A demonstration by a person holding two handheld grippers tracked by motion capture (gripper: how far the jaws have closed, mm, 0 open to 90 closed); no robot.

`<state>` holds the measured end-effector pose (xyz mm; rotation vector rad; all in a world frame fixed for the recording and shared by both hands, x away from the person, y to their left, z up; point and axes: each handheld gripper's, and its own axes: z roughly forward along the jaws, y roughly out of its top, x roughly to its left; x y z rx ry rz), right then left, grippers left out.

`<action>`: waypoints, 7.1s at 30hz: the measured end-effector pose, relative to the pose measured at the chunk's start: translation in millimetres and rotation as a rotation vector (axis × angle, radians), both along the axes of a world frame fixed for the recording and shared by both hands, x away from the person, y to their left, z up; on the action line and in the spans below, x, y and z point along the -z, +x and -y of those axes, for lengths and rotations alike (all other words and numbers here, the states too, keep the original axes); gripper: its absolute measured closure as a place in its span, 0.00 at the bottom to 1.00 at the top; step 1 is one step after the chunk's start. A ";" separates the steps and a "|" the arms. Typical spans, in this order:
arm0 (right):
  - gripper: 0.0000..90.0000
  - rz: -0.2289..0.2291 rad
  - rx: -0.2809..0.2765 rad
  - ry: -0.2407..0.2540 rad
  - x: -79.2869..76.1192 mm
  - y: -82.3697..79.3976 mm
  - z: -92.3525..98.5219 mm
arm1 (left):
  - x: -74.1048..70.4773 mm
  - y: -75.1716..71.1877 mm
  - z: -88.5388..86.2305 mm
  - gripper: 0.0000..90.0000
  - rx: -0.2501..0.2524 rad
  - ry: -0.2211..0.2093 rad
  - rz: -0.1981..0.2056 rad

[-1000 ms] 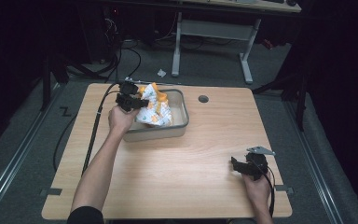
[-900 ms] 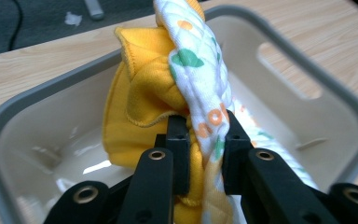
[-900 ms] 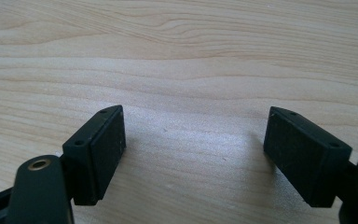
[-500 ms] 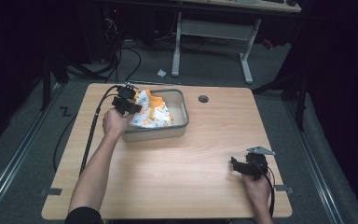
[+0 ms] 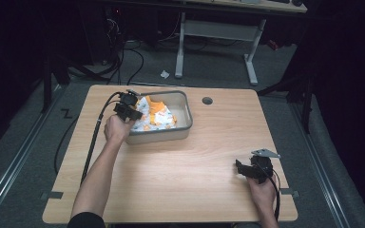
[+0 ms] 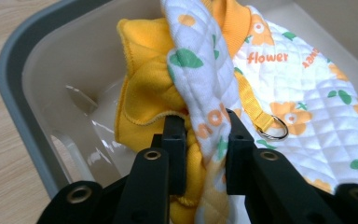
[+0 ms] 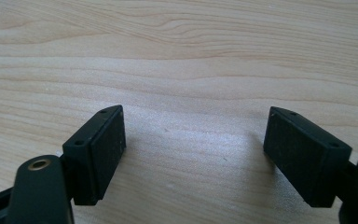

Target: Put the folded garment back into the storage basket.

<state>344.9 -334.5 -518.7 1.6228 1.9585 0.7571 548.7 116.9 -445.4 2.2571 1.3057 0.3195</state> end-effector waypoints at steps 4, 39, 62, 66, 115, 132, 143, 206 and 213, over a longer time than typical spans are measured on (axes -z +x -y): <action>0.23 0.000 0.001 0.000 0.0 0.0 0.0 | 4.8 1.1 1.7 0.78 -0.012 0.031 -0.010; 0.23 0.001 -0.001 -0.002 0.0 -0.1 -0.1 | -0.7 -10.5 -14.8 0.61 -0.088 0.056 0.074; 0.23 0.001 0.000 -0.001 0.0 -0.1 -0.2 | -19.3 -19.8 -23.3 0.52 -0.106 -0.031 0.142; 0.23 0.000 -0.001 0.000 -0.1 -0.2 -0.1 | -18.1 -24.5 -23.8 0.50 -0.105 -0.081 0.149; 0.24 0.001 0.000 0.000 0.0 -0.2 -0.6 | -25.0 -165.5 -92.7 0.39 -0.141 -0.379 0.362; 0.24 0.001 0.000 0.000 0.0 -0.2 -0.6 | 3.9 -177.1 -86.4 0.38 -0.142 -0.379 0.306; 0.24 0.002 0.003 0.000 0.1 -0.3 -0.8 | 20.0 -178.0 -82.6 0.37 -0.144 -0.383 0.275; 0.24 0.003 0.004 0.000 0.1 -0.3 -0.9 | 81.6 -177.8 -23.8 0.34 -0.071 -0.134 0.206; 0.24 0.003 0.004 0.000 0.1 -0.4 -1.0 | 81.7 -178.5 -20.8 0.32 -0.069 -0.104 0.210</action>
